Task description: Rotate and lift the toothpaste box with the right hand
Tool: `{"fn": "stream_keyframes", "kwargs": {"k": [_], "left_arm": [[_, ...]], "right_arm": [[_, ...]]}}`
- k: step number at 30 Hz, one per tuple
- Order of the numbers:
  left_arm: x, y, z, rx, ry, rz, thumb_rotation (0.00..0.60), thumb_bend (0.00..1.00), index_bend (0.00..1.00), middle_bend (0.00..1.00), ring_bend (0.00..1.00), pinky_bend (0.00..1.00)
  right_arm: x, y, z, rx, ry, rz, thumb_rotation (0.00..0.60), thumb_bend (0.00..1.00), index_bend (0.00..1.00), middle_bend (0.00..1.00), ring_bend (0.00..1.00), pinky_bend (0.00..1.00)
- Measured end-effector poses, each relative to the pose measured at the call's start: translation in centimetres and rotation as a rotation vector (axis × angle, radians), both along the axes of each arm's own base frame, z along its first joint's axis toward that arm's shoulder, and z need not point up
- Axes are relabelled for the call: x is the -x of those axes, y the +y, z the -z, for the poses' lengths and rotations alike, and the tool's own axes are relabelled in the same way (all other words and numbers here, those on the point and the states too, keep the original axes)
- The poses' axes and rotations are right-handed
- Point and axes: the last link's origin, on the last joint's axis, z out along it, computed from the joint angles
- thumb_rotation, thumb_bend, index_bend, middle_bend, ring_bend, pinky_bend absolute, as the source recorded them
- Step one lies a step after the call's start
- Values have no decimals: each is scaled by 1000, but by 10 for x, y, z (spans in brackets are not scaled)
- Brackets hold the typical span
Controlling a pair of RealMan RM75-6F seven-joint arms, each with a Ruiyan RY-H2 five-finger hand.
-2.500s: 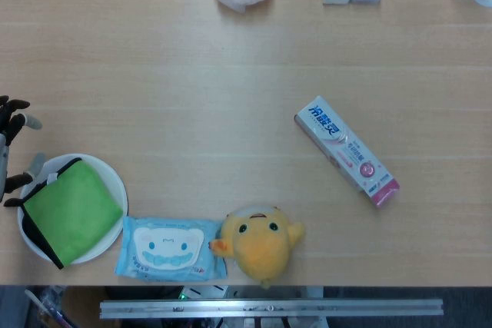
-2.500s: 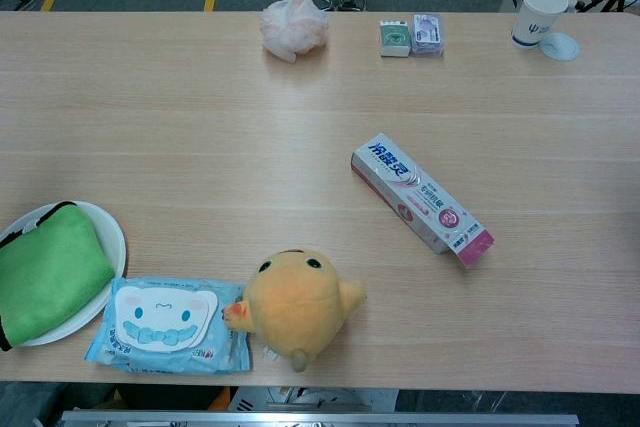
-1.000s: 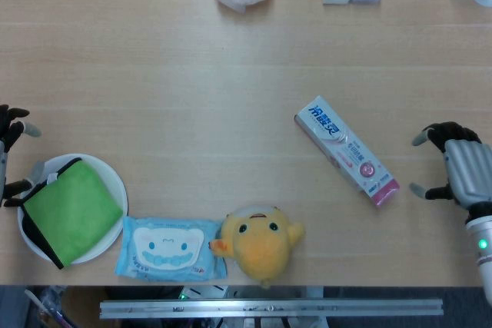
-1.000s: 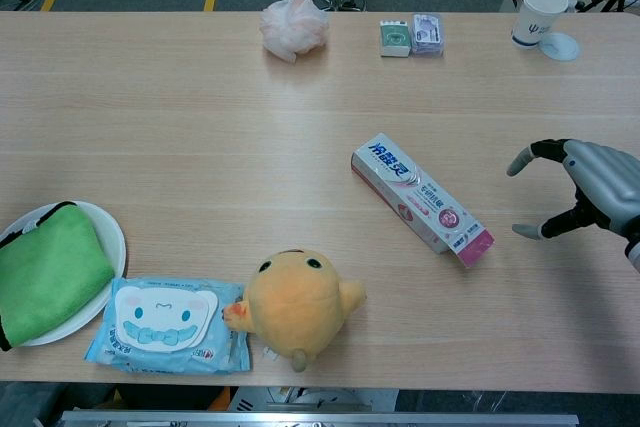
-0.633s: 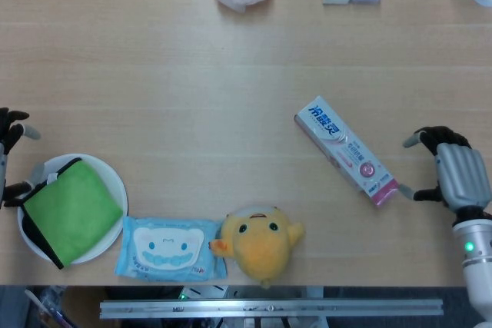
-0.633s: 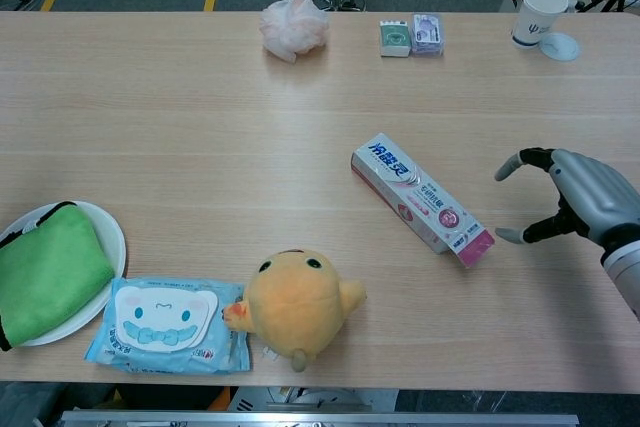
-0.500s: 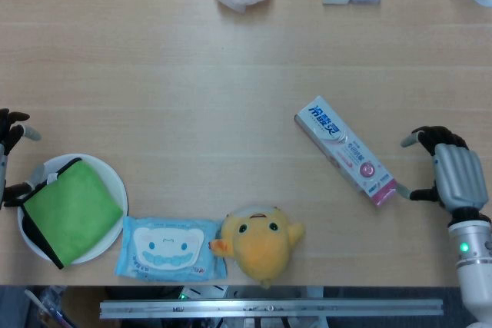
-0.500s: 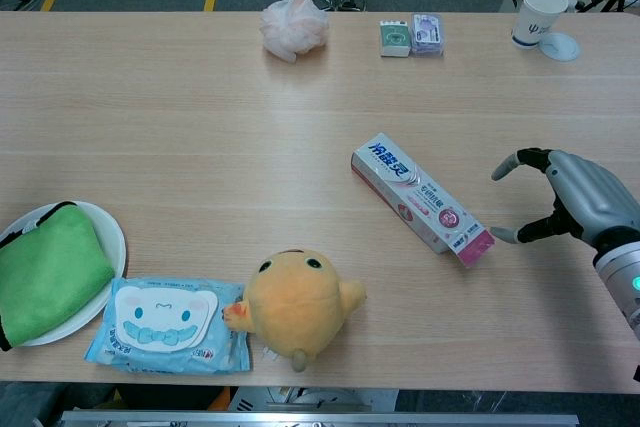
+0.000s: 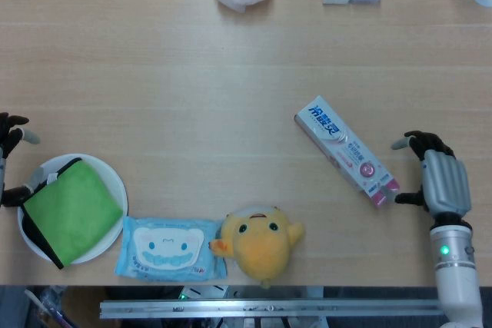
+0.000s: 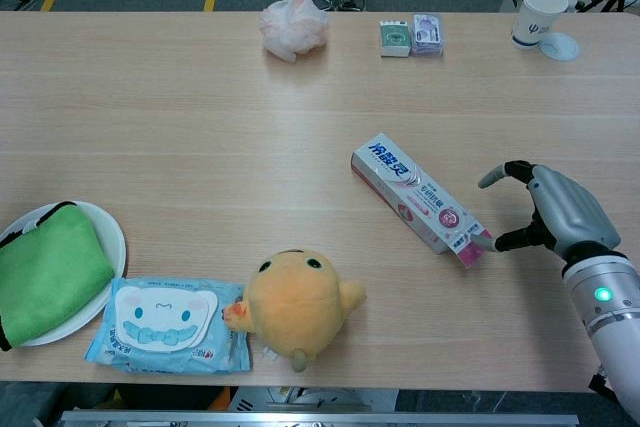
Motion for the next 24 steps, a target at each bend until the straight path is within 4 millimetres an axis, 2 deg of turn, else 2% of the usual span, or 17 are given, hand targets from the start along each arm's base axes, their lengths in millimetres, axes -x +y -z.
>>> {"fn": "stream_keyframes", "kwargs": {"k": [14, 24], "left_arm": [[1, -1, 2, 6, 0, -5, 600, 261, 400, 252, 167, 409], [2, -2, 3, 11, -6, -13, 600, 261, 400, 252, 167, 409]], "right_arm": [[-12, -14, 17, 16, -52, -24, 600, 0, 344, 220, 134, 205], [-44, -39, 34, 33, -102, -134, 600, 0, 344, 220, 134, 205]]}}
